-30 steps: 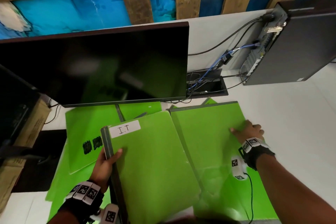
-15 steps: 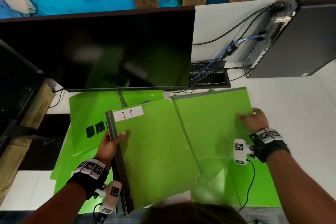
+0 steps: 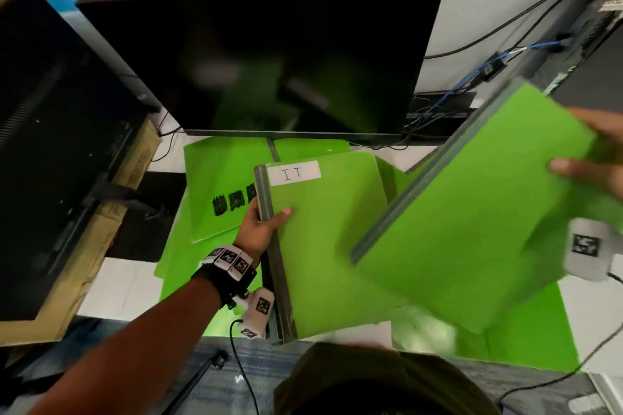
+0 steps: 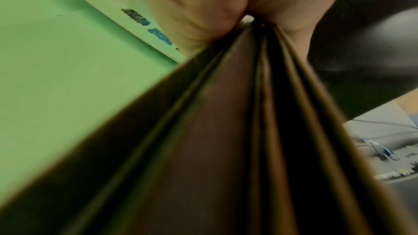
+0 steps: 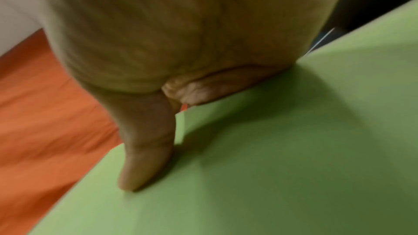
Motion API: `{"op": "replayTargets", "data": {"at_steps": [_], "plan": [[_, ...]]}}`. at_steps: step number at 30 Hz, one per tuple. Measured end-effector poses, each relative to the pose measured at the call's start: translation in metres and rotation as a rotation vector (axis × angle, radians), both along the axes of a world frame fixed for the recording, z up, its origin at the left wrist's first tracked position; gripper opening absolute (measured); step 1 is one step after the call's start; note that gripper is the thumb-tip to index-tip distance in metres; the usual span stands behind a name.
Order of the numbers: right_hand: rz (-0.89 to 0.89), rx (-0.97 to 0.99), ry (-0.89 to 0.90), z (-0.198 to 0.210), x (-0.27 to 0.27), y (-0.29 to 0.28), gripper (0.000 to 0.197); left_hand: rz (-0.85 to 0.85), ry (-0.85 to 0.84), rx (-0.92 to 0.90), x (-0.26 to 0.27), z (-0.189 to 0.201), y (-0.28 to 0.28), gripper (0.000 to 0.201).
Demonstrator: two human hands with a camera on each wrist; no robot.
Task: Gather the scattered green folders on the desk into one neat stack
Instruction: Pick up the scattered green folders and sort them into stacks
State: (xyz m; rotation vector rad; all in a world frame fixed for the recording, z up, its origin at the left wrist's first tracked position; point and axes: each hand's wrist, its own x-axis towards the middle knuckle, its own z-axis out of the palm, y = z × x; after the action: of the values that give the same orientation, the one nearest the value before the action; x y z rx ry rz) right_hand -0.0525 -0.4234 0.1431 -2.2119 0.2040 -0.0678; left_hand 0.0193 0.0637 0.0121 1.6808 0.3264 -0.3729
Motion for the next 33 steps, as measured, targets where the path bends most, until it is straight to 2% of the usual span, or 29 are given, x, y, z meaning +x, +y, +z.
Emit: {"op": "replayTargets", "data": {"at_steps": [2,5,8,12,14,16,17,19,21,23,25,27,28,29,31,33], "plan": [[0.150,-0.052,0.085,0.005,0.015,0.049,0.069,-0.051,-0.034,0.003,-0.001,0.004,-0.004,0.054],[0.425,-0.115,0.104,-0.009,0.049,0.113,0.067,-0.133,-0.072,0.033,-0.001,0.009,-0.010,0.054],[0.479,-0.172,0.204,-0.028,0.076,0.146,0.074,-0.201,-0.080,0.015,-0.005,0.016,-0.012,0.047],[0.404,-0.280,0.220,-0.048,0.094,0.189,0.068,-0.278,-0.094,-0.019,-0.010,0.018,-0.006,0.053],[0.327,-0.302,0.197,-0.063,0.094,0.203,0.066,-0.297,-0.094,-0.041,-0.013,0.020,-0.003,0.069],[0.240,-0.245,0.165,-0.072,0.090,0.215,0.063,-0.318,-0.078,-0.047,-0.014,0.022,-0.001,0.093],[0.211,-0.203,0.144,-0.075,0.089,0.221,0.061,-0.326,-0.070,-0.034,-0.015,0.022,-0.001,0.095],[0.173,-0.107,0.102,-0.081,0.083,0.232,0.057,-0.315,-0.064,0.023,-0.017,0.021,-0.002,0.084],[0.091,-0.176,0.072,-0.089,0.081,0.240,0.066,-0.276,-0.069,0.050,-0.019,0.017,-0.002,0.076],[-0.089,-0.249,0.131,-0.101,0.074,0.239,0.086,-0.236,-0.068,0.040,-0.021,0.010,0.002,0.073],[-0.266,-0.060,0.311,-0.119,0.061,0.228,0.101,-0.205,-0.073,0.025,-0.022,0.005,0.007,0.071],[-0.290,0.181,0.491,-0.142,0.042,0.216,0.111,-0.201,-0.063,-0.001,-0.021,0.001,0.011,0.073],[-0.259,0.246,0.546,-0.150,0.032,0.212,0.105,-0.208,-0.060,-0.019,-0.020,0.002,0.012,0.074],[-0.237,0.264,0.567,-0.153,0.024,0.211,0.089,-0.224,-0.051,-0.034,-0.019,0.002,0.012,0.074],[-0.238,0.292,0.534,-0.159,0.015,0.209,0.065,-0.261,-0.037,-0.052,-0.017,0.001,0.010,0.074],[-0.239,0.359,0.504,-0.159,0.015,0.208,0.063,-0.277,-0.003,-0.069,-0.014,0.000,0.008,0.070]]}}
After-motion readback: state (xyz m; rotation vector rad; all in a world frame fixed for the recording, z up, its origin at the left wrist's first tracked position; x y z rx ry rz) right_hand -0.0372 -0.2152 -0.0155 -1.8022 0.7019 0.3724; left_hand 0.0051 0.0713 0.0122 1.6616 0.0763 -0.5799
